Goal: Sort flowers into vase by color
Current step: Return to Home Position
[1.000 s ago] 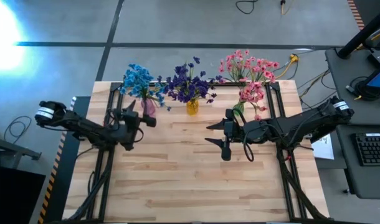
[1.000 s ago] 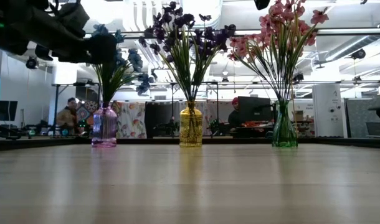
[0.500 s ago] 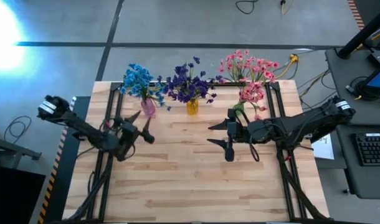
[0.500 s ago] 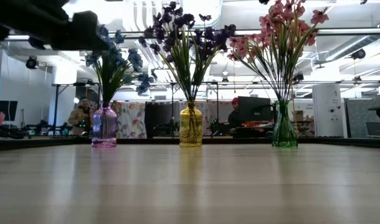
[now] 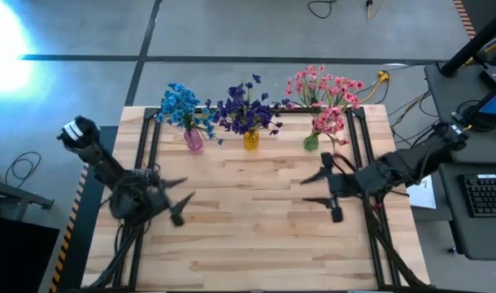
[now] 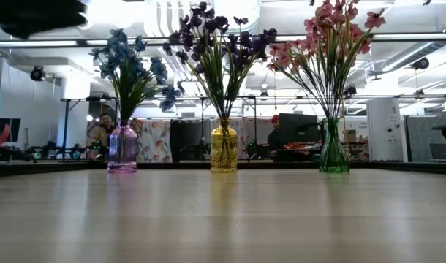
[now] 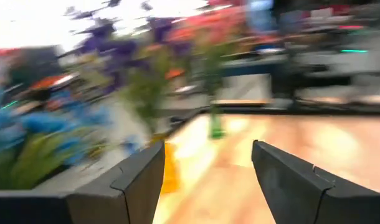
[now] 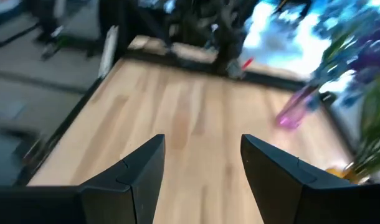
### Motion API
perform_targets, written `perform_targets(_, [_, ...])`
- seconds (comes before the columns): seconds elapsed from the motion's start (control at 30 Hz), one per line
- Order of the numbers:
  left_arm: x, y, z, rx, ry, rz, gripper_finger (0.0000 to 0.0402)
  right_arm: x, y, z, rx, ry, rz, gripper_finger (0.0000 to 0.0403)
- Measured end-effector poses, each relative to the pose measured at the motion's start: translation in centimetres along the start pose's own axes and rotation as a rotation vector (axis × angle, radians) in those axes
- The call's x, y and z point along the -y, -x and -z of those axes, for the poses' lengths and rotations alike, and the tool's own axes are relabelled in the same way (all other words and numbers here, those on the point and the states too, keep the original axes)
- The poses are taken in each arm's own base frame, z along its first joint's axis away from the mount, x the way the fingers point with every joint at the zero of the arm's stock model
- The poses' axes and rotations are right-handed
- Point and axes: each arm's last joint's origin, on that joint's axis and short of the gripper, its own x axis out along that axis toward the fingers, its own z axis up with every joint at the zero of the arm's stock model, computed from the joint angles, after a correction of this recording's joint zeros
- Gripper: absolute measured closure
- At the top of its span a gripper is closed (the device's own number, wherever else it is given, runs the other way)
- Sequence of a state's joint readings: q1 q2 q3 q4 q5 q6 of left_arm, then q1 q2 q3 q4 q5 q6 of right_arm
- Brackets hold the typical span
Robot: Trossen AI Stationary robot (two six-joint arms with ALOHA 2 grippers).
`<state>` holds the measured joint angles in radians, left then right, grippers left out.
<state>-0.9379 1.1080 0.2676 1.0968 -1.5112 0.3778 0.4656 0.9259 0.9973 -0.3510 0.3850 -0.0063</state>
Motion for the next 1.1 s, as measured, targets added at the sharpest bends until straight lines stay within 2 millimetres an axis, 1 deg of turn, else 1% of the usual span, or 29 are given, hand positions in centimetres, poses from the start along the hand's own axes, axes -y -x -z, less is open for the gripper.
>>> perform_targets(0.07, [0.5,1.8,0.1,0.016,-0.014,0.112,0.0173,-0.5,0.9,0.7,-0.045,-0.002,-0.039,0.02])
perform_targets(0.1, [0.5,2.6,0.1,0.021,0.008,0.158,0.0173,-0.7,1.4,1.0,-0.055,-0.012,-0.056,0.02])
perform_targets(0.17, [0.5,4.0,-0.2,0.024,0.07,0.231,0.0173,-1.0,2.3,1.5,-0.057,-0.041,-0.084,0.0199])
perform_targets(0.23, [0.4,4.9,-0.3,0.025,0.085,0.278,0.0173,-1.3,2.8,1.9,-0.045,-0.054,-0.108,0.02])
perform_targets(0.3, [0.2,5.2,-0.3,0.012,0.09,0.259,0.0173,-1.5,3.1,2.5,-0.047,-0.048,-0.126,0.02])
perform_targets(0.4, [0.2,5.2,-0.2,-0.004,0.15,0.235,0.0173,-1.8,3.2,3.6,-0.058,-0.042,-0.143,0.02])
perform_targets(0.57, [0.5,5.2,0.7,0.021,0.065,0.287,0.0182,-2.3,2.8,6.0,-0.057,-0.075,-0.225,0.02])
perform_targets(0.7, [0.6,4.4,1.7,0.059,0.036,0.395,0.0206,-2.8,2.1,7.2,0.051,-0.017,-0.251,0.02])
perform_targets(0.8, [0.8,3.5,2.9,0.094,-0.024,0.538,0.0239,-3.2,1.8,8.0,0.141,0.053,-0.351,0.02])
perform_targets(0.9, [0.7,2.1,4.4,0.09,-0.072,0.6,0.0287,-3.8,1.4,9.2,0.218,0.08,-0.455,0.0205])
perform_targets(1.03, [0.4,0.3,5.4,0.074,-0.062,0.688,0.0362,-3.8,0.7,11.3,0.295,0.093,-0.441,0.0219])
perform_targets(1.1, [0.3,-0.5,5.5,0.076,-0.062,0.72,0.039,-3.5,0.5,12.1,0.314,0.098,-0.419,0.0227])
